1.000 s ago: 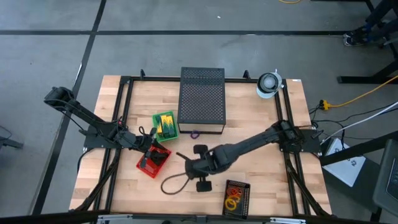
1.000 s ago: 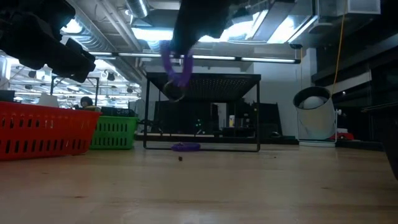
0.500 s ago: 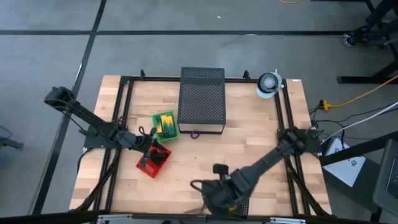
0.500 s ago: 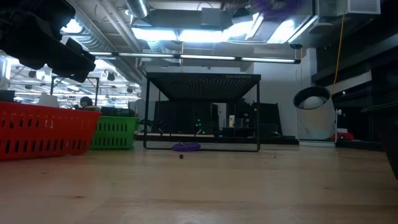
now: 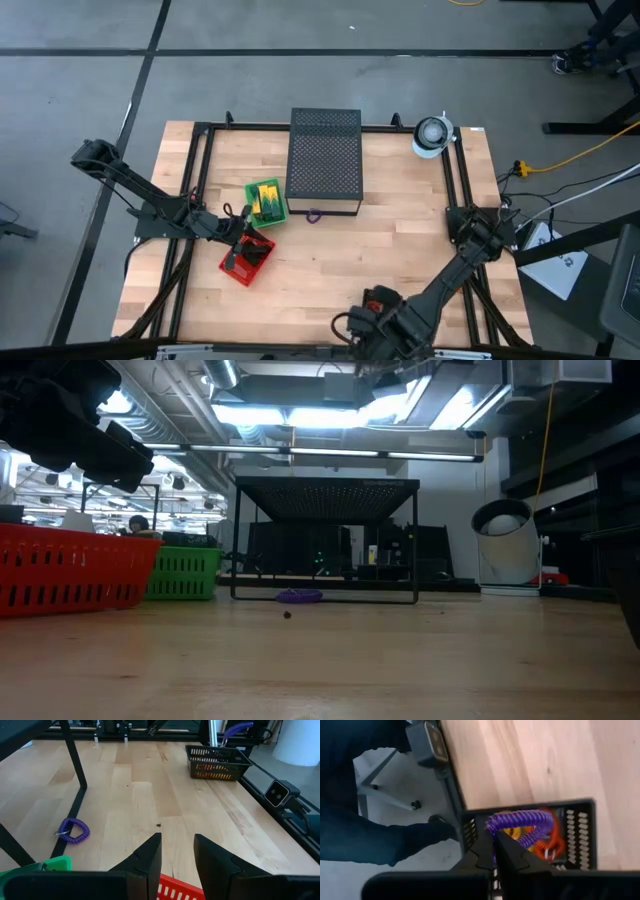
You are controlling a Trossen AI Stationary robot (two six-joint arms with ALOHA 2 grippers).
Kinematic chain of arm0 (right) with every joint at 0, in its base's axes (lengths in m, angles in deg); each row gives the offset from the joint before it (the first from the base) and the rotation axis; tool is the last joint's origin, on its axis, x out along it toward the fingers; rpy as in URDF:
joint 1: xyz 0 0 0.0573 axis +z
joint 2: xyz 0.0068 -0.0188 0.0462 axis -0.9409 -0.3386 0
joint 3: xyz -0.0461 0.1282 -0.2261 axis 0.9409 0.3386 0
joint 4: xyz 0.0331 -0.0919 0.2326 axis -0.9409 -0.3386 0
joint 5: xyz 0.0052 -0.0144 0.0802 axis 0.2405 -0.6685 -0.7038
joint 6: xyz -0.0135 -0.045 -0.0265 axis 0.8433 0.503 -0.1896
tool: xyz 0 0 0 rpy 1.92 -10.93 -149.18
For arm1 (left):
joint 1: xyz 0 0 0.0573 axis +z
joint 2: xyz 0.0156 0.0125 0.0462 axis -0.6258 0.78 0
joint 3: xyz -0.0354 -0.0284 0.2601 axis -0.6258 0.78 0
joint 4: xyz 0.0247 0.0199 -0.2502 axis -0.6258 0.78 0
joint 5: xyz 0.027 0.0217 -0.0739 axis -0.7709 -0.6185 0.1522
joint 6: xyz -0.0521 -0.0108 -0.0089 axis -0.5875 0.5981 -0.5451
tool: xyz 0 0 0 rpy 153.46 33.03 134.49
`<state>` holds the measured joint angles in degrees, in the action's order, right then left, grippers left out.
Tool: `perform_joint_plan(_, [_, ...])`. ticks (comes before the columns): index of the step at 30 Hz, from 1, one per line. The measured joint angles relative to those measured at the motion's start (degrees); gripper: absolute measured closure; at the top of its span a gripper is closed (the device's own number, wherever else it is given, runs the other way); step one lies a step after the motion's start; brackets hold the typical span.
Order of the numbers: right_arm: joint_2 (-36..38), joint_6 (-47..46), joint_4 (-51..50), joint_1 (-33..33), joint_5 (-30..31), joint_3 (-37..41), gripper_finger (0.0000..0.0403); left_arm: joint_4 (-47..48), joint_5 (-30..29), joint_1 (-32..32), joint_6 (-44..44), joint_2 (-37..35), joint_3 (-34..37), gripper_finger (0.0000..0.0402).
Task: Pick & Place Office Desk Supplies
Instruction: Put the purple spring keychain into the black bin
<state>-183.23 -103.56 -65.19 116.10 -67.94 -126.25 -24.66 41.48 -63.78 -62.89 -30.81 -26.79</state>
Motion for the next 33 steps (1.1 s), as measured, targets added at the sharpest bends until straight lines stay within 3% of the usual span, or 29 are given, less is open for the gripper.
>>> perform_joint_plan(7, [0.0, -6.1, 0.4, 1.9, 0.1, 2.6, 0.0401, 0.0, 0.0, 0.0, 0.0, 0.0, 0.0, 0.0292])
perform_joint_plan(16, [0.0, -6.9, 7.8, 1.8, -7.9, 12.2, 0.0397, 0.0, 0.0, 0.0, -0.4, 0.0, 0.0, 0.0292])
perform_joint_plan(21, [0.0, -7.1, 7.5, 1.7, -5.9, 12.6, 0.0391, 0.0, 0.0, 0.0, -0.4, 0.0, 0.0, 0.0292])
perform_joint_plan(24, [0.0, -8.4, 7.3, 1.7, -4.7, 12.6, 0.0369, 0.0, 0.0, 0.0, -0.4, 0.0, 0.0, 0.0292])
perform_joint_plan(33, [0.0, -8.5, 7.1, 1.6, -4.7, 12.6, 0.0250, 0.0, 0.2, 0.0, -0.4, 0.0, 0.0, 0.0292])
